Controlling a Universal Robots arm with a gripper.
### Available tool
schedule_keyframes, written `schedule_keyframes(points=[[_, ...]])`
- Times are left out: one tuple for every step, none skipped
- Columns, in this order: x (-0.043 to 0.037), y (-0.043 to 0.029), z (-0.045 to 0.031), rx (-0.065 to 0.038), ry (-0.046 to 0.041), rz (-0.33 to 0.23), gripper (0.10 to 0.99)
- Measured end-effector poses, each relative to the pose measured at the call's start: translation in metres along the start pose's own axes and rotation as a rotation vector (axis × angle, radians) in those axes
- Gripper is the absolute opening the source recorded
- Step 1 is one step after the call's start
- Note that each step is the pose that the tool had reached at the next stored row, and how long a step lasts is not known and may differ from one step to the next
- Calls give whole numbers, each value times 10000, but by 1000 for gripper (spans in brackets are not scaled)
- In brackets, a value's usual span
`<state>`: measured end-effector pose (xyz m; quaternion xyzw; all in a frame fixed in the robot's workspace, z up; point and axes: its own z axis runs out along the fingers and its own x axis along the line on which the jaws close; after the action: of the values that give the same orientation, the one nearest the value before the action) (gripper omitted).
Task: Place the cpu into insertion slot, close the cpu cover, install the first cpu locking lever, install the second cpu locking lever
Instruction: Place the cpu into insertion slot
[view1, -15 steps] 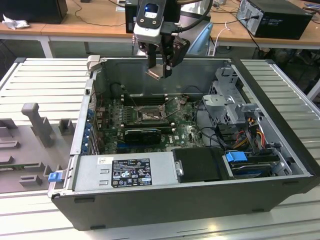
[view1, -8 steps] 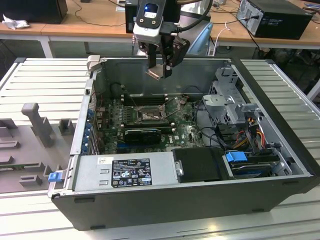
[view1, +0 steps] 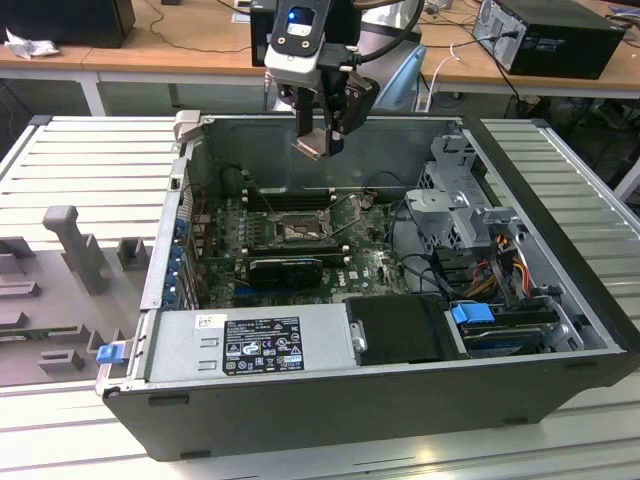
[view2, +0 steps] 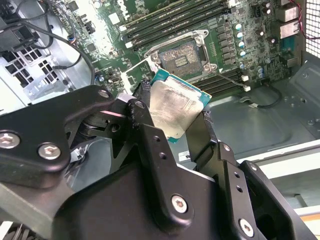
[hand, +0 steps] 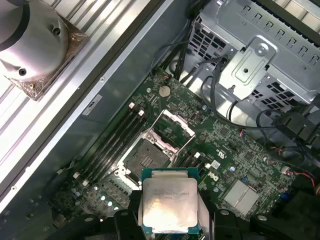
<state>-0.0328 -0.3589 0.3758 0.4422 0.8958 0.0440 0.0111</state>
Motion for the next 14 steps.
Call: schedule_keyframes(points=[[0, 0, 0, -1, -2, 19, 529], [0, 0, 0, -1, -4, 44, 529], [0, 0, 0, -1, -5, 67, 529], [0, 0, 0, -1, -7, 76, 529], [0, 0, 0, -2, -8, 89, 529], [0, 0, 0, -2, -10, 113, 529], [0, 0, 0, -2, -11, 131, 529], [0, 0, 0, -2, -14, 160, 529], [0, 0, 1, -5, -21, 241, 529], [0, 0, 2, -7, -29, 329, 529], [0, -1, 6, -12, -46, 530, 529], [0, -1, 11, -15, -67, 752, 529], [0, -1, 15, -18, -84, 935, 529], [0, -2, 17, -21, -98, 1098, 529]])
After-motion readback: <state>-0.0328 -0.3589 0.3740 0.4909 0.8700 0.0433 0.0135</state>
